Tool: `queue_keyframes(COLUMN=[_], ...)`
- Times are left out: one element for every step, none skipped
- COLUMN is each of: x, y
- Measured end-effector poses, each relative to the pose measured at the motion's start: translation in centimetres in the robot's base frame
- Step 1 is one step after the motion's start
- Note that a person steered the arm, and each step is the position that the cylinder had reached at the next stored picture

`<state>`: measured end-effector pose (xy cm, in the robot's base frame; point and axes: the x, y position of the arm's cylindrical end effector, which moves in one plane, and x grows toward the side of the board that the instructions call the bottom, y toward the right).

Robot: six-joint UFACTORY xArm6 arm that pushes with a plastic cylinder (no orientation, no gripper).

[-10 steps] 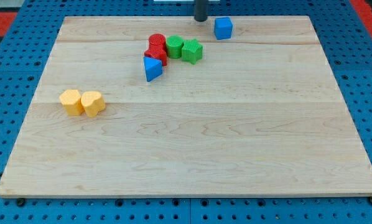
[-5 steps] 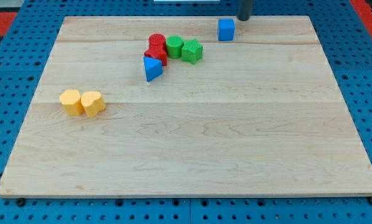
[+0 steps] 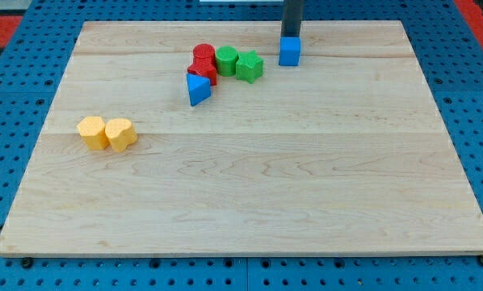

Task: Move the blue cube parallel to the right of the blue triangle

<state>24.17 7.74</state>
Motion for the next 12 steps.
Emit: queue_keyframes(x=[1.5,3.7,5.6,6.7,8.9,11.7,12.8,11.2,8.7,9.4,12.2,12.3], y=[0.3,1.0,1.0,1.5,2.8,3.5,2.2,2.9,5.2,5.4,4.0,2.8])
